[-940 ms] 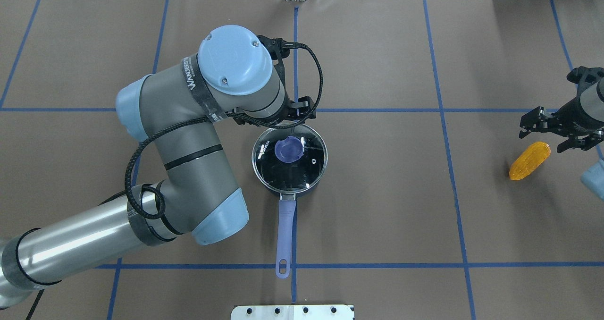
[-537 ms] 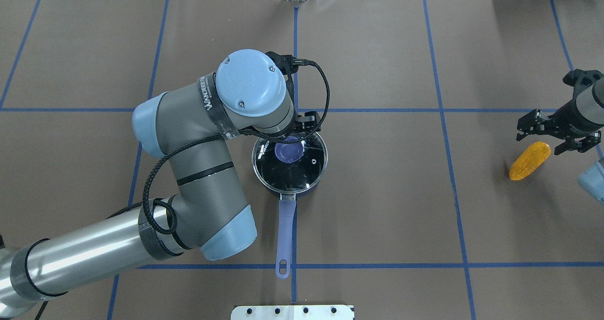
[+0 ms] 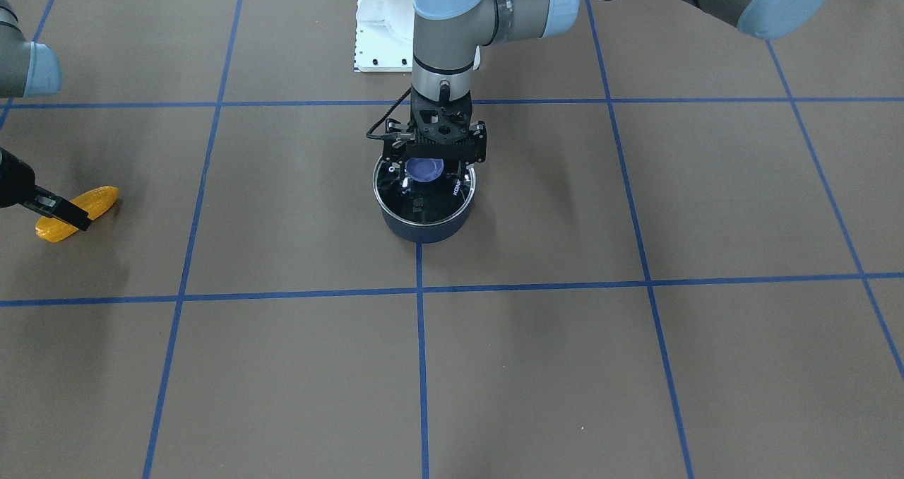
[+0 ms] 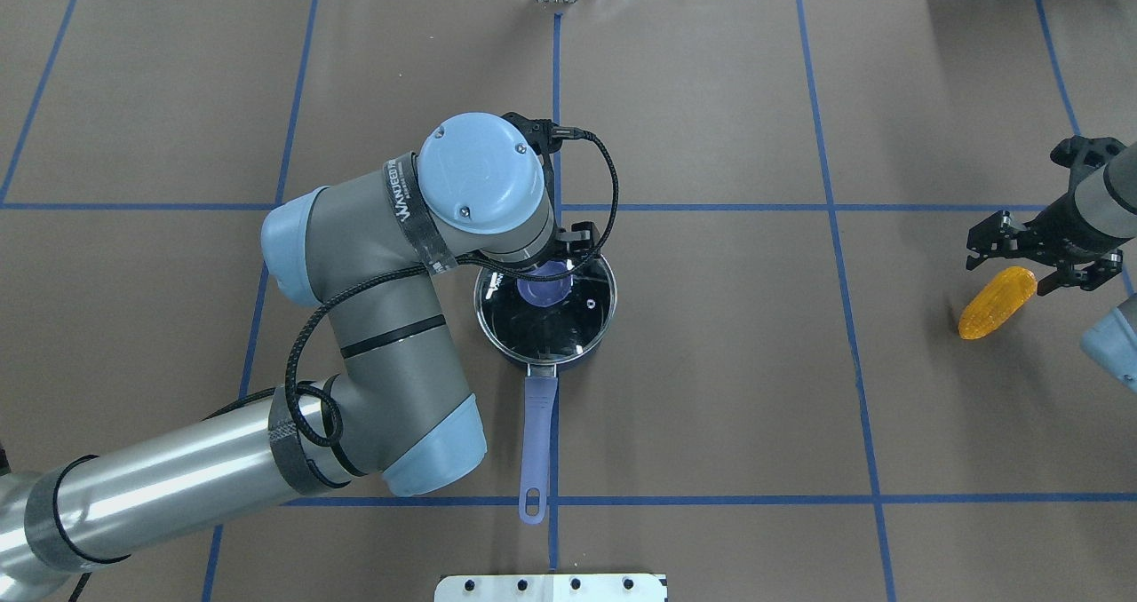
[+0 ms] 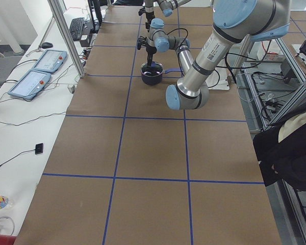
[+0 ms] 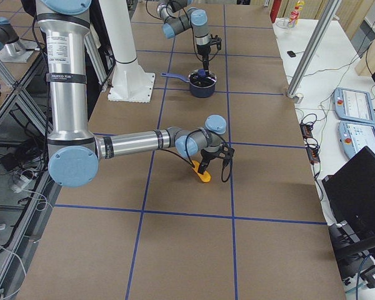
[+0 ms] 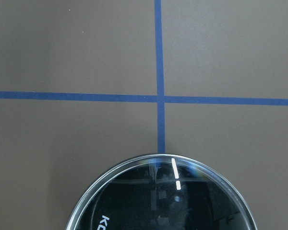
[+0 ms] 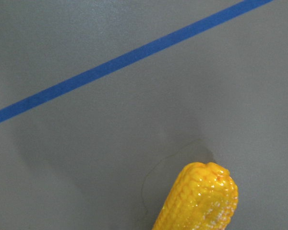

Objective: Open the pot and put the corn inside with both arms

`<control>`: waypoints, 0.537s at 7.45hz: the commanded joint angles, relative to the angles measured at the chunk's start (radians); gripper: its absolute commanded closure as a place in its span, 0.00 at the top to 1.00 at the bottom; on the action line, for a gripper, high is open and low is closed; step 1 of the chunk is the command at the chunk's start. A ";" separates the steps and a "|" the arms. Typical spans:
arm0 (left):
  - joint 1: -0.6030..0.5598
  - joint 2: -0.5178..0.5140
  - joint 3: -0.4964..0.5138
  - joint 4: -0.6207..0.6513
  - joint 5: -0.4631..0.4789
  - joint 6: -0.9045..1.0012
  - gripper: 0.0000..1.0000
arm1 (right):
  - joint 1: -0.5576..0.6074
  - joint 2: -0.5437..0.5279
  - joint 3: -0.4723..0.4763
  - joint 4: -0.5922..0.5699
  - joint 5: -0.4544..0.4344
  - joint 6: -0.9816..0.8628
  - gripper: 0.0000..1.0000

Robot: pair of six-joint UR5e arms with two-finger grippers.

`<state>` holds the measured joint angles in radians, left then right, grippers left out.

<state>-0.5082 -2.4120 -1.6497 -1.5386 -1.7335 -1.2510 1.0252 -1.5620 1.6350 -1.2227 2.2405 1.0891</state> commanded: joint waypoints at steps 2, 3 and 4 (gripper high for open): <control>0.000 -0.001 0.002 0.000 0.000 0.002 0.98 | -0.025 -0.007 -0.106 0.175 0.001 0.046 1.00; 0.000 0.001 0.002 0.000 0.000 0.004 0.98 | -0.027 -0.006 -0.100 0.177 0.002 0.055 1.00; 0.000 0.001 0.005 -0.002 -0.001 0.005 0.97 | -0.027 -0.004 -0.095 0.177 0.002 0.061 0.97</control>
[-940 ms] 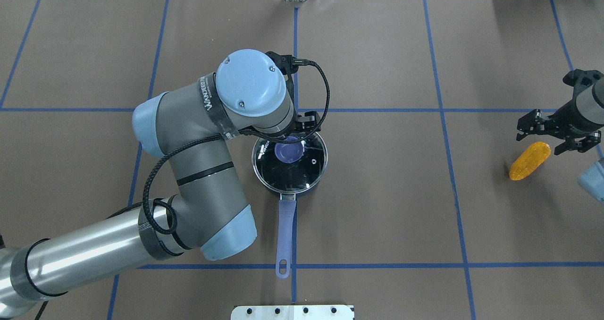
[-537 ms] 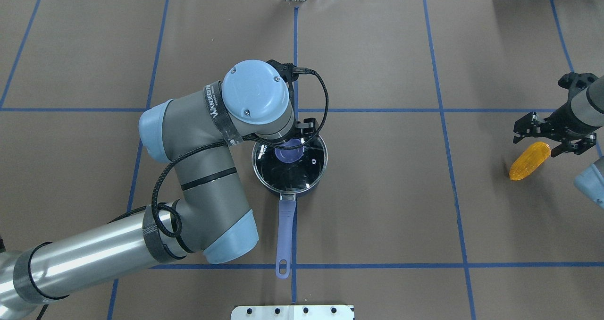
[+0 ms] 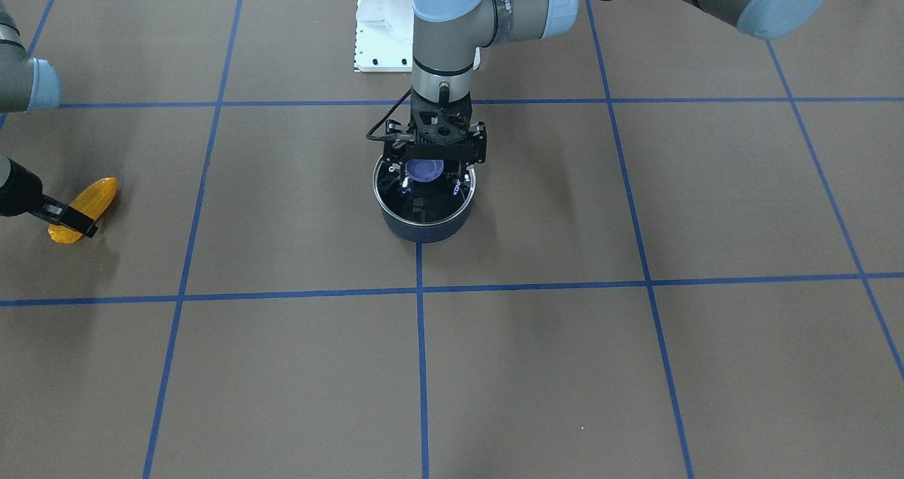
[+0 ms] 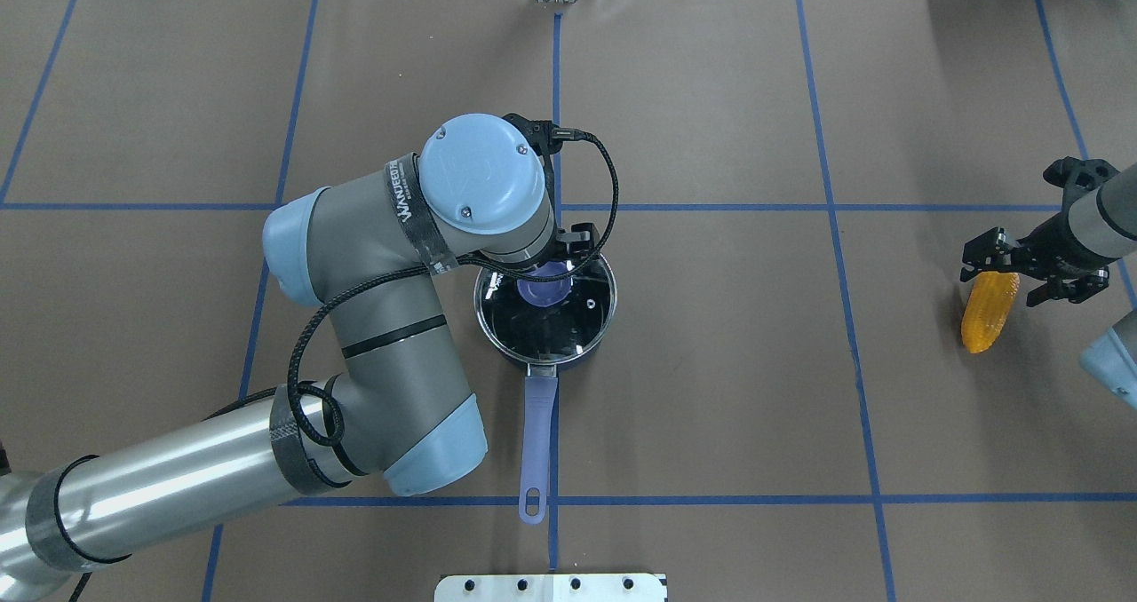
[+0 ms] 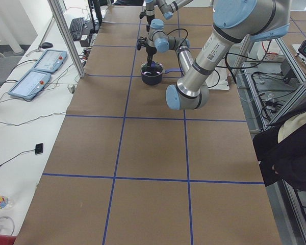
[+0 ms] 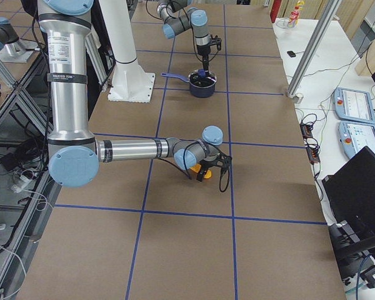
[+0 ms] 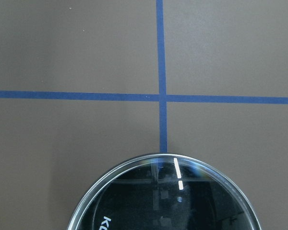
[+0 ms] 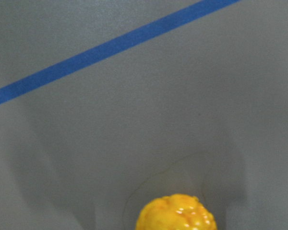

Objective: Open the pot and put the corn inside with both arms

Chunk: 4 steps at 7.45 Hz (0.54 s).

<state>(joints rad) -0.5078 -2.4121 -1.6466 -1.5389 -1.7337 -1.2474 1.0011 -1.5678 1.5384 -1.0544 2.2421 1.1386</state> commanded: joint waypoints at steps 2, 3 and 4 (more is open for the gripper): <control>0.000 -0.001 0.008 -0.003 -0.001 0.002 0.96 | -0.001 0.005 0.009 0.008 0.005 0.015 0.84; 0.000 0.001 0.008 -0.003 -0.001 0.003 0.96 | -0.002 0.005 0.017 0.008 0.007 0.018 0.83; 0.000 0.001 0.008 -0.003 -0.001 0.005 0.95 | -0.001 0.006 0.017 0.008 0.008 0.020 0.76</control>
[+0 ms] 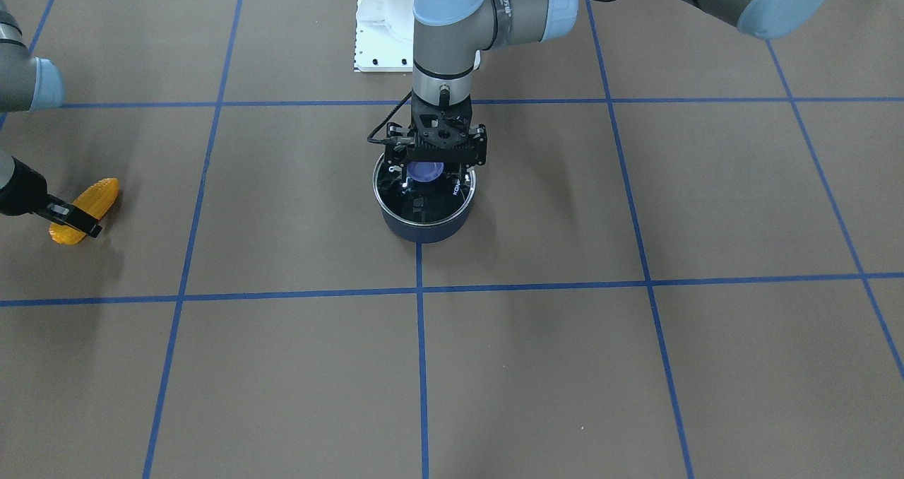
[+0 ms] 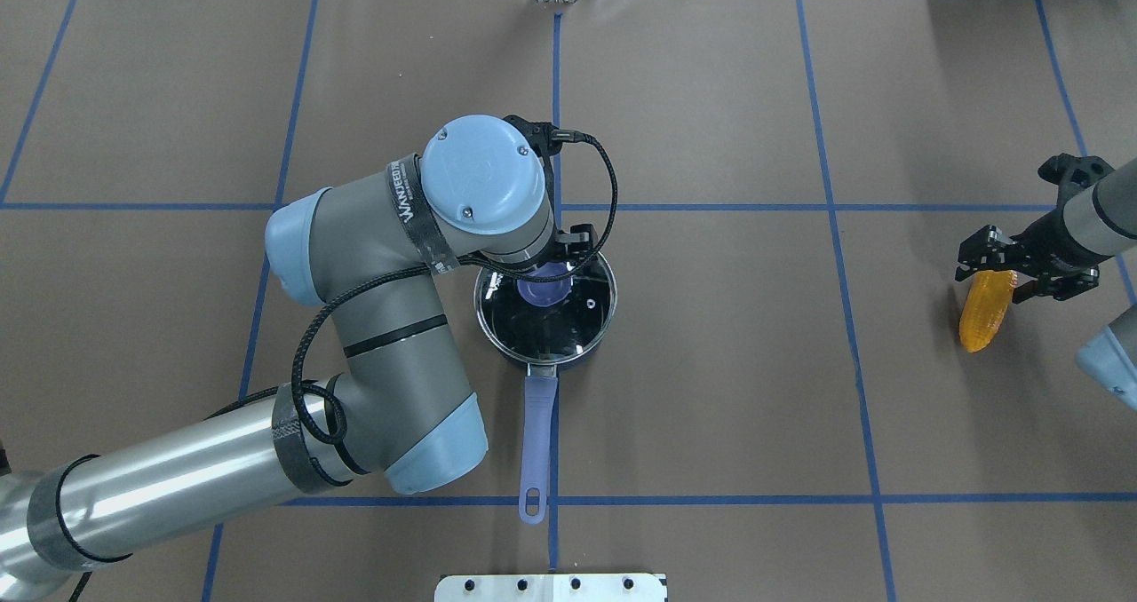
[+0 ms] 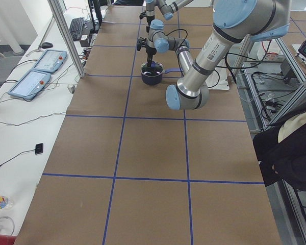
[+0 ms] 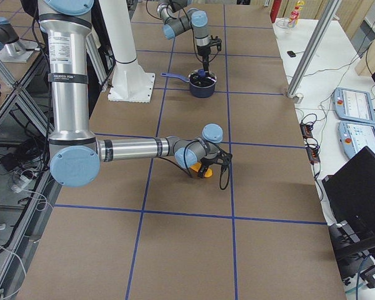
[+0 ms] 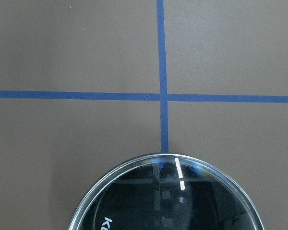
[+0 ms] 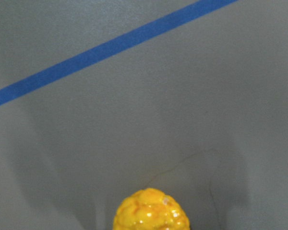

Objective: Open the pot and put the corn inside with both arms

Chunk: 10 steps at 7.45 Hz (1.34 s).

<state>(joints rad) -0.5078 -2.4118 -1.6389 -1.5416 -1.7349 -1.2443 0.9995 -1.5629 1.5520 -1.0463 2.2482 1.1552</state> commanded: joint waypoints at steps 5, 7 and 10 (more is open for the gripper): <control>0.000 0.002 0.001 -0.002 0.000 0.003 0.94 | 0.001 0.003 0.005 0.000 0.001 0.001 0.22; 0.000 0.000 0.008 -0.003 0.000 0.003 0.94 | 0.002 0.004 0.031 -0.001 0.008 0.001 0.17; 0.008 -0.001 0.014 -0.006 -0.002 0.002 0.94 | 0.028 0.017 0.089 -0.055 0.063 0.001 0.17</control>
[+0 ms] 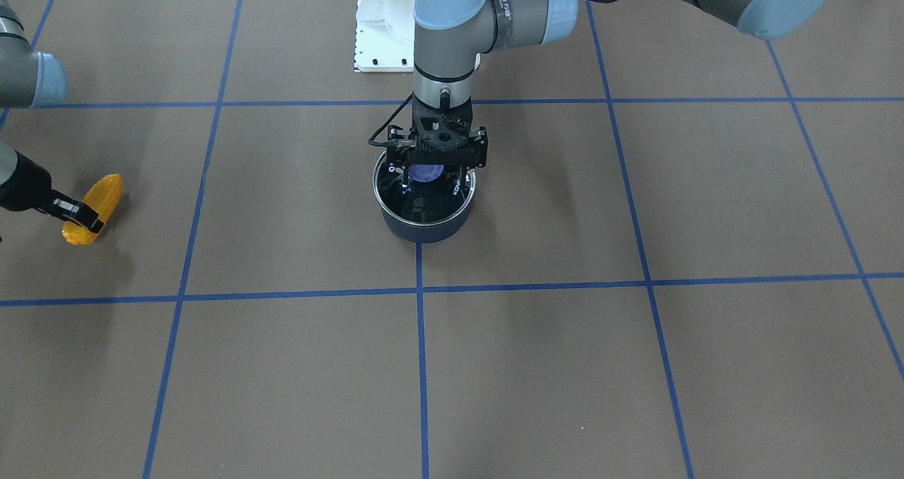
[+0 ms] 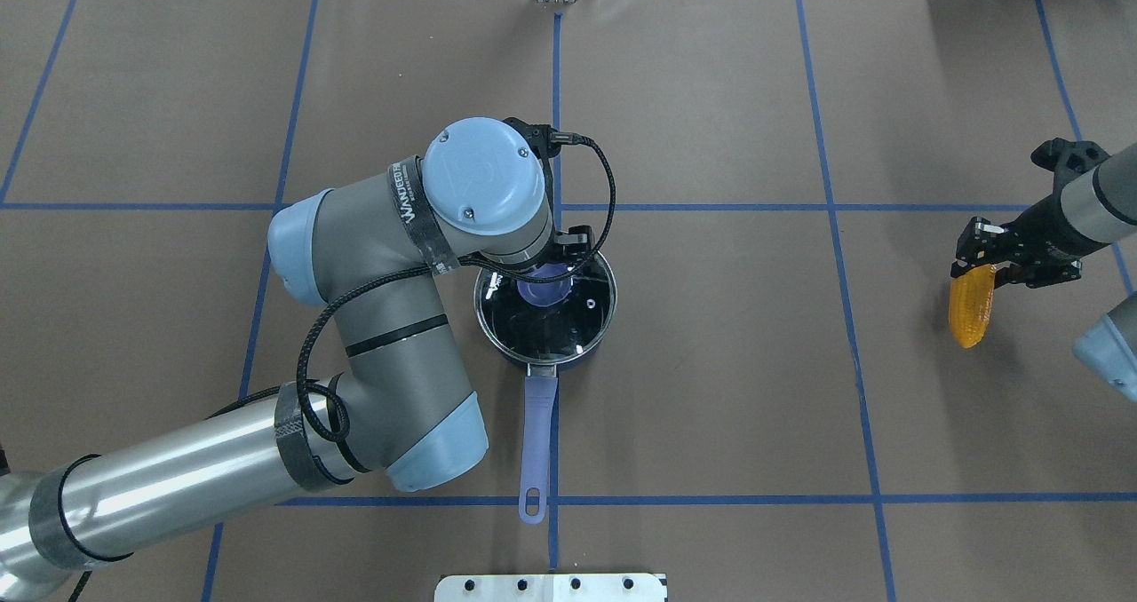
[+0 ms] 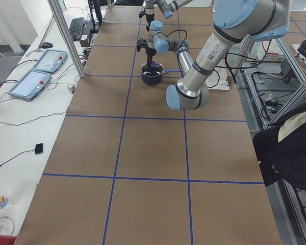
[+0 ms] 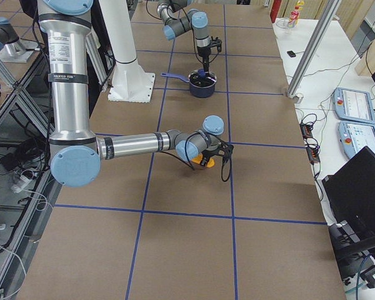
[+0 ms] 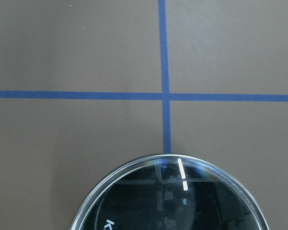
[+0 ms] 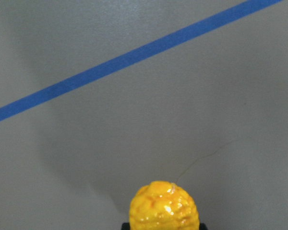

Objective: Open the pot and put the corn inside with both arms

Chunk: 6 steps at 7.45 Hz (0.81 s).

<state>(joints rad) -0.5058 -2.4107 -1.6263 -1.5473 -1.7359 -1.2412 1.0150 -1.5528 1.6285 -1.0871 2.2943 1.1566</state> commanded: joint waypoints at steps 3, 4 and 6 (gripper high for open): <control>0.018 -0.007 -0.001 0.001 -0.002 -0.009 0.94 | 0.016 0.007 0.011 -0.014 0.017 0.000 0.17; 0.026 -0.004 -0.001 0.003 -0.002 -0.010 0.92 | 0.017 0.007 0.011 -0.014 0.017 0.000 0.17; 0.029 0.001 0.000 0.003 -0.004 -0.009 0.69 | 0.020 0.007 0.011 -0.014 0.019 0.000 0.18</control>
<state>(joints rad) -0.4793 -2.4131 -1.6266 -1.5444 -1.7390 -1.2509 1.0335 -1.5463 1.6400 -1.1014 2.3121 1.1566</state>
